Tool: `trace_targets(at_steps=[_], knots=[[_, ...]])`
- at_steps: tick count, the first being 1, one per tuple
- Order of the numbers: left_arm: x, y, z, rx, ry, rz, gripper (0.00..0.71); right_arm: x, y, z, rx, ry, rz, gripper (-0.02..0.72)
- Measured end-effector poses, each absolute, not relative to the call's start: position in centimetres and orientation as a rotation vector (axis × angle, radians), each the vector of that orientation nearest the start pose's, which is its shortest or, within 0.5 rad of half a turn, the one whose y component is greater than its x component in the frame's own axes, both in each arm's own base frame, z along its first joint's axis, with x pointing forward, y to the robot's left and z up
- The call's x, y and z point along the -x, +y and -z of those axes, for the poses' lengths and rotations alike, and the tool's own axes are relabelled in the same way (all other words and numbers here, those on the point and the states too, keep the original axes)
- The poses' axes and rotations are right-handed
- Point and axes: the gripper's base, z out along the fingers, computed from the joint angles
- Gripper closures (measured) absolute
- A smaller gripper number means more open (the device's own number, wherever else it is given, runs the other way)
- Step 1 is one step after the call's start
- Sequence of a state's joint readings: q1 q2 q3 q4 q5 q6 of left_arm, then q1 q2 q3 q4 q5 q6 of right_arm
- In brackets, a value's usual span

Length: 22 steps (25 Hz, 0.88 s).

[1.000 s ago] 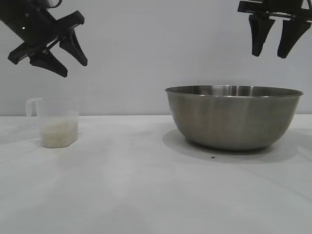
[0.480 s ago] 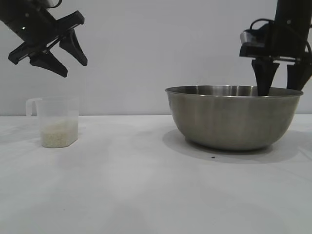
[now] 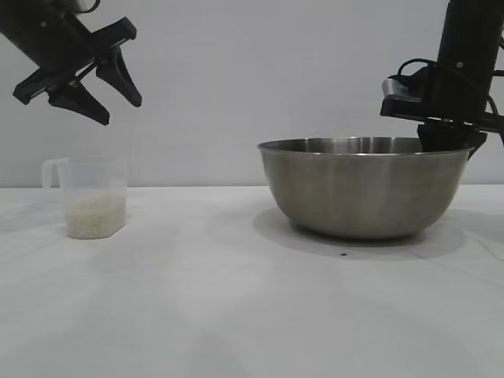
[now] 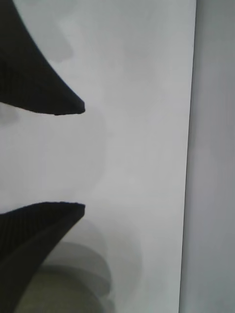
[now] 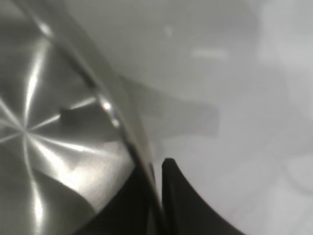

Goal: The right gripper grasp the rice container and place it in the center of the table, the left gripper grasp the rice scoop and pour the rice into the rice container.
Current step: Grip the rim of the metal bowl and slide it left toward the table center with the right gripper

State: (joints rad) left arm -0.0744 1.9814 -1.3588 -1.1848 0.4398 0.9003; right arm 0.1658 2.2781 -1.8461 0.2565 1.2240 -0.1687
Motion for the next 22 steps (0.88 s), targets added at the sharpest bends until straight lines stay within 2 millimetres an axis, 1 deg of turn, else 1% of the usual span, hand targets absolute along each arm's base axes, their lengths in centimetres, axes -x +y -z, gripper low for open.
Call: trace_targets(at_steps=[4, 7, 11, 15, 16, 17, 20, 22], knots=[[-43.4, -6.9, -20.3, -0.018, 2.292, 0.634, 0.368, -44.0, 12.9, -16.0, 0.493, 3.083, -0.383, 0.703], [-43.4, -6.9, -20.3, -0.018, 2.292, 0.634, 0.368, -43.4, 14.7, -16.0, 0.557, 3.077, -0.387, 0.703], [-43.4, -6.9, -20.3, -0.018, 2.292, 0.634, 0.368, -43.0, 15.8, -16.0, 0.599, 3.072, -0.384, 0.703], [-43.4, -6.9, -20.3, -0.018, 2.292, 0.634, 0.368, -43.0, 15.9, -16.0, 0.598, 3.072, -0.388, 0.703], [-43.4, -6.9, -20.3, -0.018, 2.292, 0.634, 0.368, -43.0, 15.9, -16.0, 0.598, 3.072, -0.388, 0.638], [-43.4, -6.9, -20.3, -0.018, 2.292, 0.634, 0.368, -43.0, 15.8, -16.0, 0.601, 3.072, -0.382, 0.638], [-43.4, -6.9, -20.3, -0.018, 2.292, 0.634, 0.368, -43.0, 15.7, -16.0, 0.611, 3.072, -0.354, 0.462], [-43.4, -6.9, -20.3, -0.018, 2.292, 0.634, 0.368, -43.0, 15.6, -16.1, 0.614, 3.069, -0.348, 0.327]])
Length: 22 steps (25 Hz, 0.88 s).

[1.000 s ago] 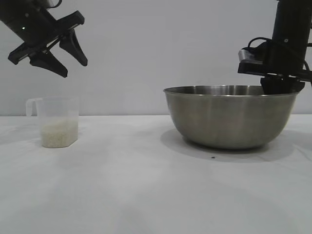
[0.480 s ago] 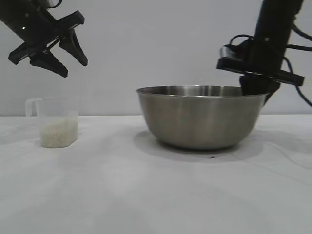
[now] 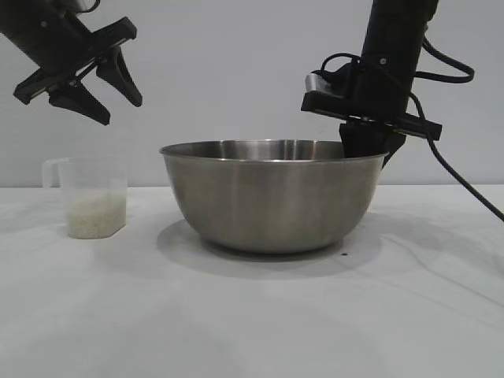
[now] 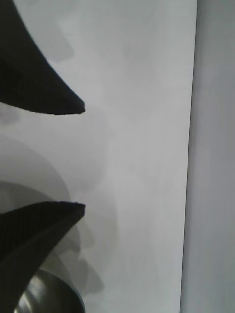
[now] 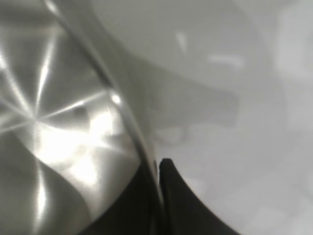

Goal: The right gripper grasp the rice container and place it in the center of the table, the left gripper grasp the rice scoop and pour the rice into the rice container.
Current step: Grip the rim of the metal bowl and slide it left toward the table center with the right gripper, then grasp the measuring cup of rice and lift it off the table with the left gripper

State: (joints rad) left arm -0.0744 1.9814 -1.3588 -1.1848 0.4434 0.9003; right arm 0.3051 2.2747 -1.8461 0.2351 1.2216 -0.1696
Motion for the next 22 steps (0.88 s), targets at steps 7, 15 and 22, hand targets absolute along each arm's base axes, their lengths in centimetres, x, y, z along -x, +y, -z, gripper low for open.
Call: trace_targets(at_steps=[7, 15, 22], knots=[[-43.4, -6.9, -20.3, -0.018, 2.292, 0.634, 0.368, -42.5, 15.1, -20.5, 0.631, 2.971, -0.291, 0.182], [-43.4, -6.9, -20.3, -0.019, 2.292, 0.636, 0.368, -42.7, 10.4, -24.8, 0.467, 2.908, -0.222, 0.199], [-43.4, -7.0, -20.3, -0.025, 2.296, 0.647, 0.368, -42.0, 3.9, -29.8, 0.256, 2.815, -0.182, 0.199]])
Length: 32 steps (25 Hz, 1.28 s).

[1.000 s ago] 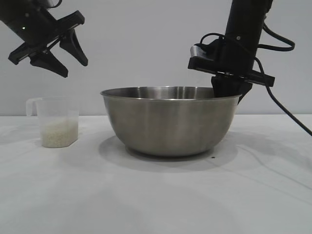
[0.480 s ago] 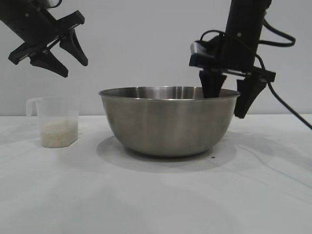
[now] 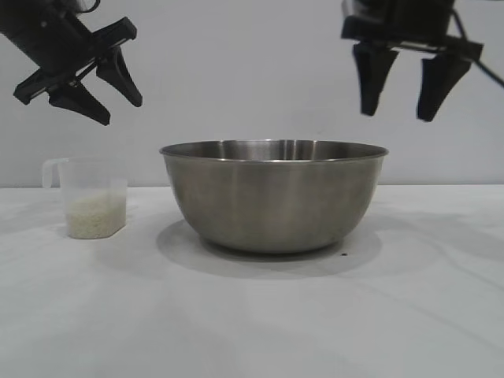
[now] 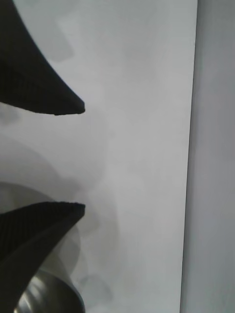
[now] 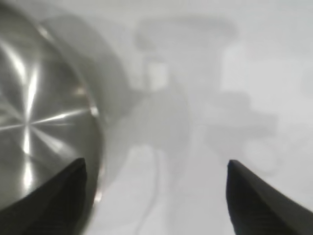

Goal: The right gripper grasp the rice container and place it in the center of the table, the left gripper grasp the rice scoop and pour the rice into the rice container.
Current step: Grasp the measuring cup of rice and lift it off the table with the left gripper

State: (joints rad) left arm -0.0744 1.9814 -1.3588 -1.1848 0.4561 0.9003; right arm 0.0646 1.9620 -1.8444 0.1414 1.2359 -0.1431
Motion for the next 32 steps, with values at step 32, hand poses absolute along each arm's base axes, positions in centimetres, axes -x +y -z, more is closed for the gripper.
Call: trace_targets(at_steps=[32], knots=[[-43.2, -7.2, -20.3, -0.043, 2.307, 0.677, 0.368, -11.6, 0.7, -31.5, 0.152, 2.718, -0.098, 0.199]])
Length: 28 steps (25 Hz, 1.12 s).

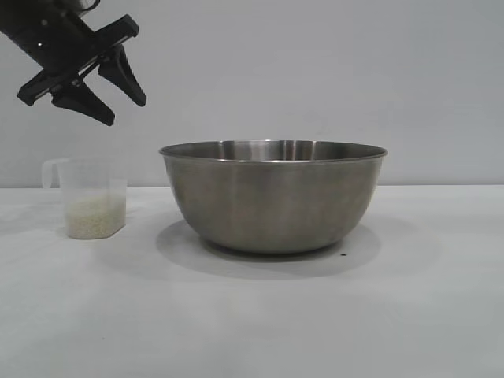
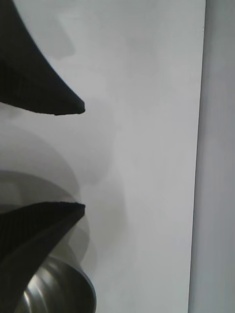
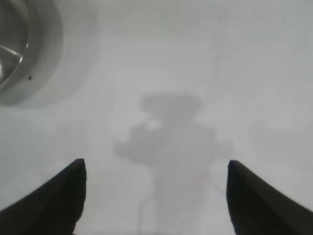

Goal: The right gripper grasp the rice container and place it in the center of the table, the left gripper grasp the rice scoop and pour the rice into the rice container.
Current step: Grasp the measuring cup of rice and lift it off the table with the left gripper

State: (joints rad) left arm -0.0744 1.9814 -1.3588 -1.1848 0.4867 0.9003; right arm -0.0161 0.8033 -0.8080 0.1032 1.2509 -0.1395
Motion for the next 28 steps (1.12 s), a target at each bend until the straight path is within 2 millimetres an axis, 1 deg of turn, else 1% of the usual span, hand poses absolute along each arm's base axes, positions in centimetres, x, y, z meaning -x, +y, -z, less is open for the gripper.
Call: trace_targets(at_steps=[2, 5, 8, 11, 15, 24, 28], knots=[[-43.2, -7.2, -20.3, -0.043, 2.307, 0.677, 0.368, -9.5, 0.7, -30.9, 0.152, 2.676, -0.093, 0.199], [-43.2, -7.2, -20.3, -0.043, 2.307, 0.677, 0.368, -6.7, 0.8, -30.3, 0.147, 2.556, -0.079, 0.199], [-43.2, -7.2, -20.3, -0.044, 2.307, 0.679, 0.368, -4.7, 0.8, -29.5, 0.145, 2.460, -0.068, 0.199], [-43.2, -7.2, -20.3, -0.044, 2.307, 0.679, 0.368, -3.2, 0.8, -28.4, 0.144, 2.403, -0.062, 0.199], [-43.2, -7.2, -20.3, -0.044, 2.307, 0.679, 0.368, -1.9, 0.8, -26.8, 0.141, 2.326, -0.054, 0.199], [-43.2, -7.2, -20.3, -0.047, 2.307, 0.682, 0.368, 0.6, 0.9, -26.8, 0.139, 2.137, -0.035, 0.199], [-43.2, -7.2, -20.3, -0.047, 2.307, 0.682, 0.368, 1.0, 0.9, -26.8, 0.139, 2.113, -0.034, 0.199]])
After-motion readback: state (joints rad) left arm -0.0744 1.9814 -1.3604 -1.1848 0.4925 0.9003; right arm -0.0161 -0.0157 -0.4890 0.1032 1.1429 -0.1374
